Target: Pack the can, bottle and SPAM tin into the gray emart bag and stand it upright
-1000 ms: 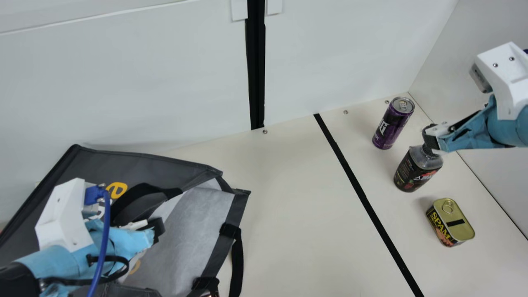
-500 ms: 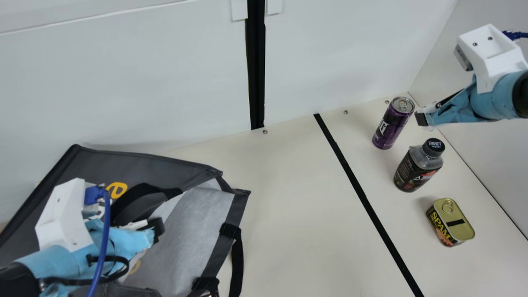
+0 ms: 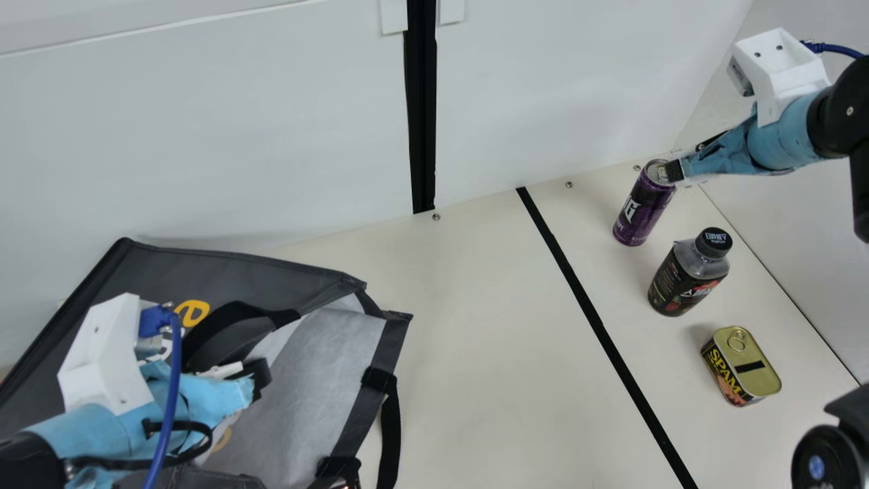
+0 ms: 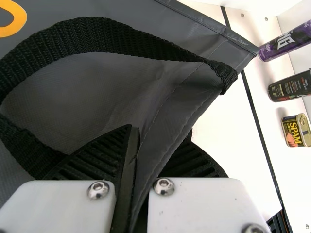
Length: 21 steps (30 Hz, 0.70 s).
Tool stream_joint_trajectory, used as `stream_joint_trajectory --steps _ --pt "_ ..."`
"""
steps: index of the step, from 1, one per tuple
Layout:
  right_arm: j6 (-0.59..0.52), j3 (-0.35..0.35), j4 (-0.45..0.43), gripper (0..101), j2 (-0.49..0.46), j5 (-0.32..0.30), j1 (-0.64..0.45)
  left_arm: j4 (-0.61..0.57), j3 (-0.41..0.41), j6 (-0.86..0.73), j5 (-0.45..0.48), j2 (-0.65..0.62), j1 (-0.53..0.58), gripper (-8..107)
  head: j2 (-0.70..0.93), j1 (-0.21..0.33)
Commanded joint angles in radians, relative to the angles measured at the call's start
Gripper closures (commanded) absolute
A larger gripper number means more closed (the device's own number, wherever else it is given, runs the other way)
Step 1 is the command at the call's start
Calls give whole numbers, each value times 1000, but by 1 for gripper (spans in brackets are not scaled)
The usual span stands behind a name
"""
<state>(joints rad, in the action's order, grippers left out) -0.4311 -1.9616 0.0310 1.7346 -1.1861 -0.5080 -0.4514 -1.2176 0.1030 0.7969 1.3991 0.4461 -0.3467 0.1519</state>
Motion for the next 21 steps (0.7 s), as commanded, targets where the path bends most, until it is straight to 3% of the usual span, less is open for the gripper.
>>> stream_joint_trajectory --steps 1,7,21 --pt "5 -28 2 6 27 -9 1 0 0 0 0 0 0 107 -2 23" --pt "31 -94 18 6 98 -34 4 0 0 0 0 0 0 107 -2 23" --pt "71 -145 52 6 221 -34 5 0 0 0 0 0 0 107 -2 23"
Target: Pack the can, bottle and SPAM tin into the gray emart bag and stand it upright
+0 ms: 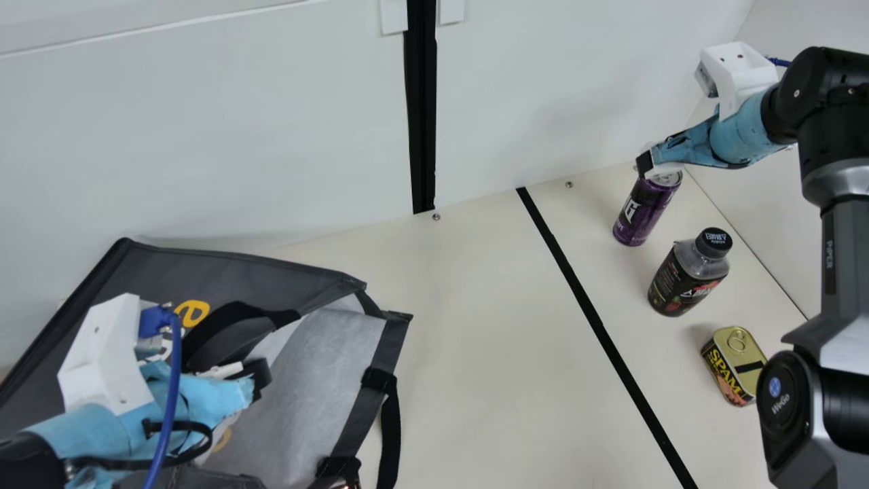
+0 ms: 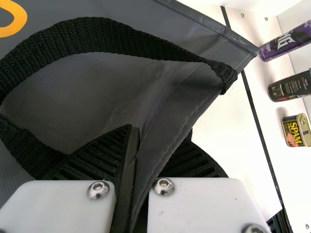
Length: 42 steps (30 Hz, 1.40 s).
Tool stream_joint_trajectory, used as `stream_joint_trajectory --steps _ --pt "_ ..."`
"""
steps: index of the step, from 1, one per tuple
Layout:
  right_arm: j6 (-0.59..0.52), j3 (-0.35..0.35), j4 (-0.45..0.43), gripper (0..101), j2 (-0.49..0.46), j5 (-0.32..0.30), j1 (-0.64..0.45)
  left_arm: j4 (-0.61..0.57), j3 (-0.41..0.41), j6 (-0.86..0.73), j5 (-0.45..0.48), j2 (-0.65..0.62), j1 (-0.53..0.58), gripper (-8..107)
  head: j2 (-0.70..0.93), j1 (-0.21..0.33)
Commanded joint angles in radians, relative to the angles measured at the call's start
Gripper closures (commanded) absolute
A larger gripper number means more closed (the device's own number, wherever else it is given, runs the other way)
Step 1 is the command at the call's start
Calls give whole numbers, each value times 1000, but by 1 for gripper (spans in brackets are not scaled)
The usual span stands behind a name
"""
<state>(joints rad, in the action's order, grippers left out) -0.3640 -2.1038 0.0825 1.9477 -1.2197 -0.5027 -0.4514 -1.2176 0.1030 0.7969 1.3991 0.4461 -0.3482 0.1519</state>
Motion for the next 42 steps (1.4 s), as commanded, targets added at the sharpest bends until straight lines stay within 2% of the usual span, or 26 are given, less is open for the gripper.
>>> stream_joint_trajectory --steps 1,33,42 --pt "5 -7 1 6 16 0 -1 0 0 0 0 0 0 107 -1 23" --pt "2 -129 -14 6 246 0 1 0 0 0 0 0 0 107 -1 23" --pt "-3 -150 7 67 282 0 1 0 0 0 0 0 0 107 -1 23"
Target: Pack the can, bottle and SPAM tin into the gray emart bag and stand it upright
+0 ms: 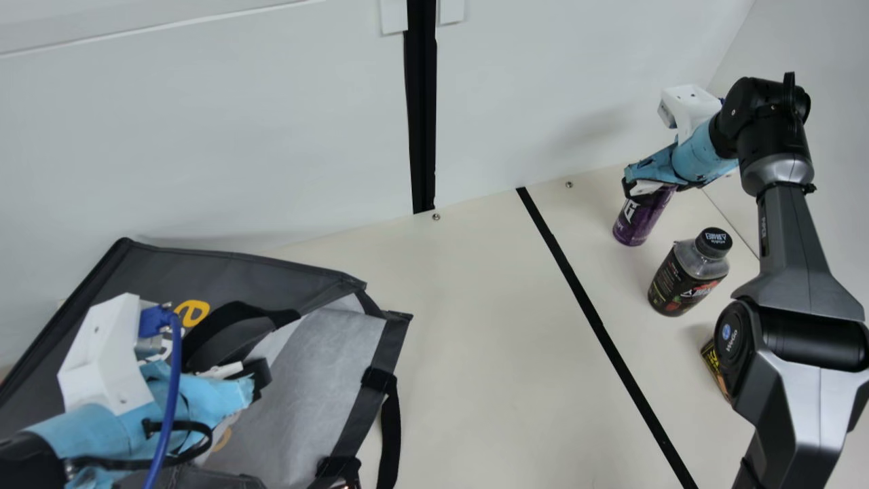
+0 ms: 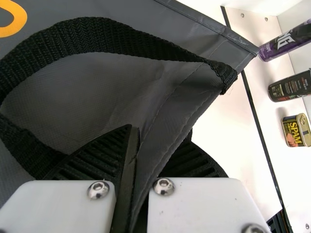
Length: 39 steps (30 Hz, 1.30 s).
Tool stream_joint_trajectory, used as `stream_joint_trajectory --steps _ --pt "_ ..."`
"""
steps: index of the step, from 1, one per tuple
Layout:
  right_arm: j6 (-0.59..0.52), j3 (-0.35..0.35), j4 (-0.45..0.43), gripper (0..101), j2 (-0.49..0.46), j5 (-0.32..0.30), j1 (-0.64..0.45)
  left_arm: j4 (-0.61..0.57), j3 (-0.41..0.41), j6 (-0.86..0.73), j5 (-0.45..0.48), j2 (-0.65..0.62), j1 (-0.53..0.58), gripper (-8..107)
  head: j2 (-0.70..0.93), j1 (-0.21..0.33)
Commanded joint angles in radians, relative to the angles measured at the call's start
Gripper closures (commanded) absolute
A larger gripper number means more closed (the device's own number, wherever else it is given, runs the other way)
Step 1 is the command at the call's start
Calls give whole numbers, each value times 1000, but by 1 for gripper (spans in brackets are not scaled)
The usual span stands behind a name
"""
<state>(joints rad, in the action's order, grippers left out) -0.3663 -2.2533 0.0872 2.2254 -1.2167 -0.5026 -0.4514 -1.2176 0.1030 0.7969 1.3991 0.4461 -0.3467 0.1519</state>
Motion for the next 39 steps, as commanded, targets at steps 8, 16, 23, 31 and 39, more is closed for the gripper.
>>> stream_joint_trajectory --steps 8,16,23,31,39 --pt "-17 -4 24 101 0 -3 -2 0 0 0 0 0 0 107 -2 23" --pt "-36 12 44 101 -49 -3 -8 0 0 0 0 0 0 107 -2 23" --pt "-58 60 56 101 -128 -3 -10 0 0 0 0 0 0 107 -2 23" --pt "-93 147 68 101 -240 -3 -7 0 0 0 0 0 0 107 -2 23" --pt "-146 250 87 101 -352 -3 2 0 0 0 0 0 0 107 -2 23"
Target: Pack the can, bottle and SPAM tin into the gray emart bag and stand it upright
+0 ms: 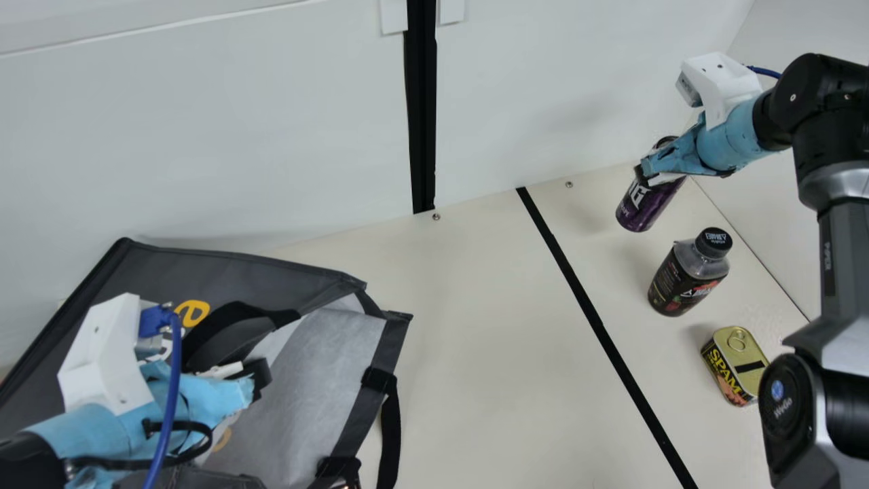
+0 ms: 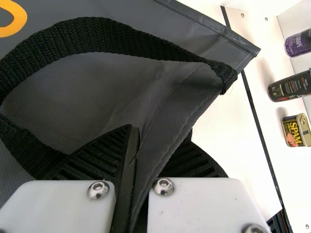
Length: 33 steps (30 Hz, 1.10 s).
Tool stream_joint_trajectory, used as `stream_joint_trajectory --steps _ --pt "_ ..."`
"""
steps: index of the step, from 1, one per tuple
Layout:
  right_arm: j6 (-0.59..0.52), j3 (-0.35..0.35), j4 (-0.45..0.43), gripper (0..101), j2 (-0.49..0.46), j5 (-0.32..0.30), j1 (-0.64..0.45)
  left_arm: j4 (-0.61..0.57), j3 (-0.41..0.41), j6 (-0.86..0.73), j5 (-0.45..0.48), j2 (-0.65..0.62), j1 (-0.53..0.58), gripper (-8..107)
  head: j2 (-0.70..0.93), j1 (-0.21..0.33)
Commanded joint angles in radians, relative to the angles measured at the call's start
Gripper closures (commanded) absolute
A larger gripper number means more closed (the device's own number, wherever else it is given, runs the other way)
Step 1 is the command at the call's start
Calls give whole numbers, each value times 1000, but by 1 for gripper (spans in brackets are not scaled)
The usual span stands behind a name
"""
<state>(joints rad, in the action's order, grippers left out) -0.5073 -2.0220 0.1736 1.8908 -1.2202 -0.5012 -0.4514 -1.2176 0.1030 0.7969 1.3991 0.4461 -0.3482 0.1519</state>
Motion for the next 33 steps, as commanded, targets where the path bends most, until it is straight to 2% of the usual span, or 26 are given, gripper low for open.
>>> stream_joint_trajectory --steps 1,11,33 --pt "-13 33 4 101 -32 0 1 0 0 0 0 0 0 107 -1 23" --pt "-106 170 48 101 -164 0 2 0 0 0 0 0 0 107 -1 23" --pt "-390 471 195 101 -438 0 -54 0 0 0 0 0 0 107 -1 23"
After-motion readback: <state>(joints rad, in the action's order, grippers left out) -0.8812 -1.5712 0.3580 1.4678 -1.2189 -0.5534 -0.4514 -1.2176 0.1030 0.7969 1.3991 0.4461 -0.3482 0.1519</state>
